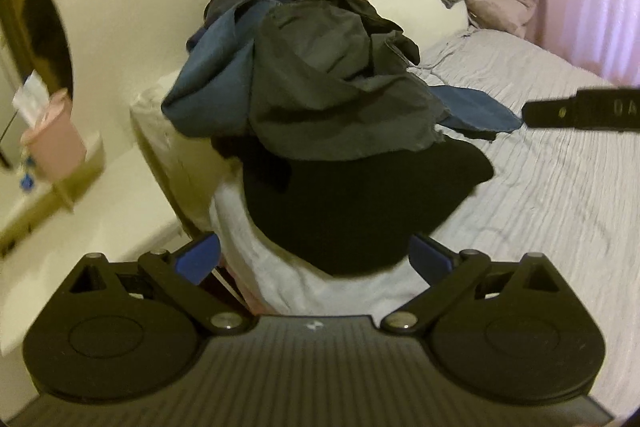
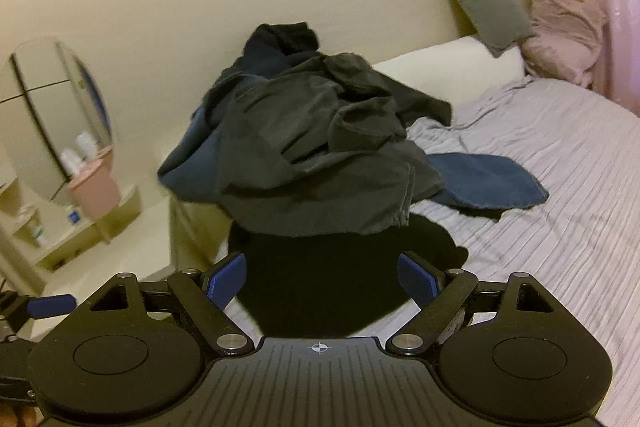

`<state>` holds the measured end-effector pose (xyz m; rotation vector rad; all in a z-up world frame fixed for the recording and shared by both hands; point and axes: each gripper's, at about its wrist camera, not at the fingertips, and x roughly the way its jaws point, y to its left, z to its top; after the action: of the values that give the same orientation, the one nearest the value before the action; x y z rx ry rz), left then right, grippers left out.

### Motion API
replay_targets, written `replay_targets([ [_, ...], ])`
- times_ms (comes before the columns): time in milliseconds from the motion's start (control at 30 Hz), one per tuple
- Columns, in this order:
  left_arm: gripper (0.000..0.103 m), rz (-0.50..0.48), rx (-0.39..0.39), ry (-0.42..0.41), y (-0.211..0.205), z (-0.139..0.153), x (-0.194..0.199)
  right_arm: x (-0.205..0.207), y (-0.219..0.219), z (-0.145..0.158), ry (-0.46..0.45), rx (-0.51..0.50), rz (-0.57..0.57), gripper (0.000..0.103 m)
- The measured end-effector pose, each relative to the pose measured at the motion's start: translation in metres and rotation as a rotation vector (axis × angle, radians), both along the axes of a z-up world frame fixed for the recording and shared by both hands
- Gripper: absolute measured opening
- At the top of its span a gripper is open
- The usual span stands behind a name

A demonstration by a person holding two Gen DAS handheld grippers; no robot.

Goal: Fold clothes

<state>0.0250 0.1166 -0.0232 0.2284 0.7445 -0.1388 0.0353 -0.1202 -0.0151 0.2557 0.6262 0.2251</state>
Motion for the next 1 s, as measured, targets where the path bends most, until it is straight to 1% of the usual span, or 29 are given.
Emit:
replay_targets([
  [100,0.099,-0.061,-0.013,-0.015,0.018,0.003,0.030,0.016,0.013,0.005,-0.012,-0.002,-0.058,0.086],
  [167,0.099,-0.064,-0.036,-0.022,0.024,0.003,0.046,0.023,0.017,0.008,-0.014,-0.011,-0.085,0.086],
  [233,0.099,-0.062,-0.079,-0.028,0.026,0.004,0.061,0.029,0.017,0.009,-0.008,-0.035,-0.095,0.086],
  [300,0.099,-0.059,-0.103,-0.026,0.024,0.005,0.075,0.034,0.014,0.008,-0.002,-0.068,-0.105,0.086],
  [467,0.099,-0.068,-0.045,-0.073,0.000,0.012,0.090,0.045,-0.014,0.007,0.008,-0.085,-0.140,0.086],
  [600,0.099,-0.076,0.003,-0.111,-0.019,0.017,0.103,0.064,-0.038,0.007,-0.002,-0.072,-0.123,0.086],
  [667,0.099,-0.080,0.027,-0.130,-0.028,0.019,0.109,0.076,-0.043,0.008,-0.016,-0.080,-0.099,0.086],
  [833,0.099,-0.143,0.081,-0.171,-0.043,0.030,0.143,0.113,-0.056,0.012,-0.038,-0.060,-0.072,0.086],
  [867,0.099,-0.162,0.096,-0.191,-0.048,0.033,0.153,0.123,-0.056,0.012,-0.045,-0.053,-0.065,0.086],
  [900,0.099,-0.176,0.110,-0.230,-0.052,0.038,0.164,0.133,-0.057,0.012,-0.052,-0.045,-0.059,0.086],
  [933,0.099,-0.201,0.111,-0.252,-0.056,0.042,0.176,0.144,-0.058,0.012,-0.057,-0.029,-0.053,0.086],
  [967,0.099,-0.227,0.112,-0.272,-0.059,0.046,0.188,0.159,-0.058,0.012,-0.060,-0.016,-0.046,0.086],
  [1000,0.099,-0.273,0.119,-0.286,-0.065,0.049,0.202,0.170,-0.057,0.012,-0.062,-0.015,-0.040,0.086],
])
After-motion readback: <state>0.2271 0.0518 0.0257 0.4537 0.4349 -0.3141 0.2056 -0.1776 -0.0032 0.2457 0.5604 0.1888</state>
